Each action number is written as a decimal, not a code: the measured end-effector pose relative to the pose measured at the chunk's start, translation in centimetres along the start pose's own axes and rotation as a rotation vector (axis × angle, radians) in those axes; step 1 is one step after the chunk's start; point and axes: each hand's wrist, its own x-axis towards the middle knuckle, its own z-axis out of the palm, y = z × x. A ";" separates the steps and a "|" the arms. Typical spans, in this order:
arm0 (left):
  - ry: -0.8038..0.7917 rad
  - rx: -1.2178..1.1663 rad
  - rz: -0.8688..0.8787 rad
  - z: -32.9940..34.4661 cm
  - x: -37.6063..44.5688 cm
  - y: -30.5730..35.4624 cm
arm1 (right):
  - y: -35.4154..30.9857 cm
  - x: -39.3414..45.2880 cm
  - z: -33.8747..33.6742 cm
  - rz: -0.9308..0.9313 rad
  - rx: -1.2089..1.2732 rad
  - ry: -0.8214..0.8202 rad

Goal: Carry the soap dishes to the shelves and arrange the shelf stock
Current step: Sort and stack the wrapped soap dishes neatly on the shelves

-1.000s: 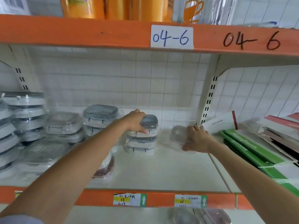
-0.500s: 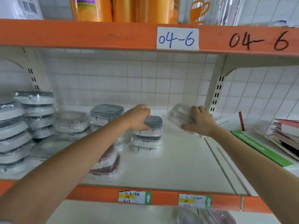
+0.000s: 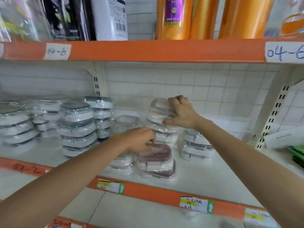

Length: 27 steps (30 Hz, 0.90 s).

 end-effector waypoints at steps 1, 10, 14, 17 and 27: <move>-0.004 -0.011 -0.002 -0.1 -0.8 -1.3 | -1.4 1.3 0.8 -0.024 -0.004 -0.018; 0.013 -0.034 -0.007 0.3 -6.2 -9.8 | -10.2 10.9 8.6 -0.049 -0.180 -0.151; 0.029 -0.063 0.025 1.0 -7.6 -11.8 | -10.7 12.0 10.6 0.018 -0.288 -0.330; 0.032 -0.078 0.037 1.3 -8.3 -12.1 | -11.0 11.8 10.4 0.040 -0.346 -0.364; 0.076 -0.038 0.098 2.5 -9.7 -4.7 | -10.9 -0.3 5.7 -0.112 -0.305 -0.270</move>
